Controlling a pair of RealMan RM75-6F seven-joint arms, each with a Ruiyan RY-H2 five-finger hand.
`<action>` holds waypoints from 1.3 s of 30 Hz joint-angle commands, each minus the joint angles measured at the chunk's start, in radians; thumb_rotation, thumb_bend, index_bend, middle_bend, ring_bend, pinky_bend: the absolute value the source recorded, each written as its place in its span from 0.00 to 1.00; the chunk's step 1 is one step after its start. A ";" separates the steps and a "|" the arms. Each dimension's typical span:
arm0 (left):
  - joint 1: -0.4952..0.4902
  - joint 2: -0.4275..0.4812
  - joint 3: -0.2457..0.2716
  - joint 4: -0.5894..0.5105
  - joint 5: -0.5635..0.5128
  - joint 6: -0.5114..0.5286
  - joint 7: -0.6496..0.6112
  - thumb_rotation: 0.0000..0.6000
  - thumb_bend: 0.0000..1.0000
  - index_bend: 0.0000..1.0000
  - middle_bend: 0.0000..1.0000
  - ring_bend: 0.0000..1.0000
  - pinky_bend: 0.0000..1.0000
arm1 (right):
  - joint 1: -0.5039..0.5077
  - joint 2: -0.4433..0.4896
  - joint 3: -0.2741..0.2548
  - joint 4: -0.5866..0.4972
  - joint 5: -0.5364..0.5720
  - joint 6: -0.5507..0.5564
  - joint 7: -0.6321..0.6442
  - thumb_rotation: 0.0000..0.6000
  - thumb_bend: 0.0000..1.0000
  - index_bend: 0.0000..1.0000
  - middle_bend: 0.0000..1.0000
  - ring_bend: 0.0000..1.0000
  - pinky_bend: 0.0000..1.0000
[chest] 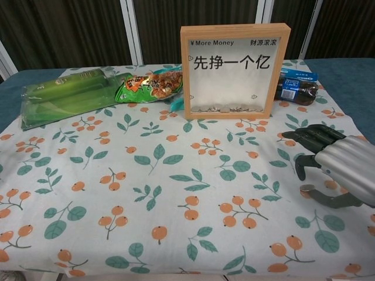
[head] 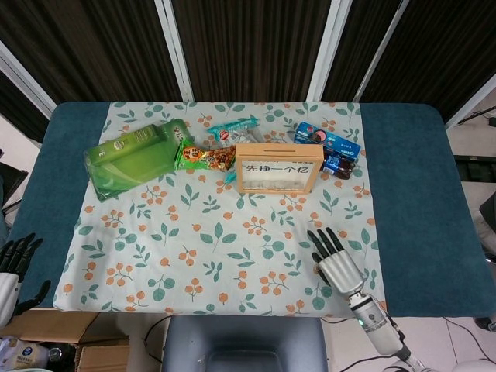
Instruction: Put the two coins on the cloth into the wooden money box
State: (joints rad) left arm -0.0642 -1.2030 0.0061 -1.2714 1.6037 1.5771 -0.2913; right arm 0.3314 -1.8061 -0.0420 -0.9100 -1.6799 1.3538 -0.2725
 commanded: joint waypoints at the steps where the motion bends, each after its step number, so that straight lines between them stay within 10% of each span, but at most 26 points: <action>1: -0.001 0.000 0.000 0.000 0.000 -0.001 0.001 1.00 0.37 0.00 0.00 0.00 0.03 | 0.004 0.002 -0.001 -0.006 0.001 -0.006 -0.001 1.00 0.54 0.62 0.16 0.00 0.00; 31: -0.004 -0.007 0.004 0.005 -0.001 -0.011 0.008 1.00 0.37 0.00 0.00 0.00 0.03 | 0.006 -0.002 0.009 -0.019 0.012 0.007 0.021 1.00 0.60 0.72 0.18 0.00 0.00; 39: -0.006 -0.002 0.004 -0.011 0.006 -0.005 0.018 1.00 0.37 0.00 0.00 0.00 0.03 | 0.039 0.111 0.104 -0.214 -0.007 0.131 0.017 1.00 0.60 0.73 0.19 0.00 0.00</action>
State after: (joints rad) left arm -0.0699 -1.2060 0.0101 -1.2806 1.6086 1.5704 -0.2745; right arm 0.3526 -1.7440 0.0146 -1.0485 -1.6812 1.4419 -0.2480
